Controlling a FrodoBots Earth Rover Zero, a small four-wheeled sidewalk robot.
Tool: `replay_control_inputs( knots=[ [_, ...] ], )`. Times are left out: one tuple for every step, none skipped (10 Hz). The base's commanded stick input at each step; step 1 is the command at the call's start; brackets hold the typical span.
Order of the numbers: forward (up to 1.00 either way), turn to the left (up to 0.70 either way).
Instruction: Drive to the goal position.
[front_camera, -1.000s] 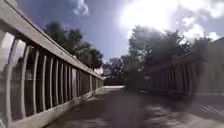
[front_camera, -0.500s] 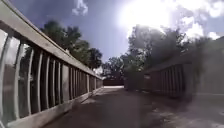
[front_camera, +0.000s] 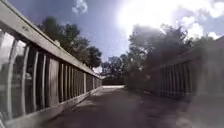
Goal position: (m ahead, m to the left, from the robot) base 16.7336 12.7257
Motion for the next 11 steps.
replay_control_inputs(
  knots=[
    [0.70,0.00],
    [0.70,0.00],
    [0.70,0.00],
    [0.70,0.00],
    [0.70,0.00],
    [0.70,0.00],
    [0.70,0.00],
    [0.70,0.00],
    [0.70,0.00],
    [0.70,0.00],
    [0.70,0.00]
  ],
)
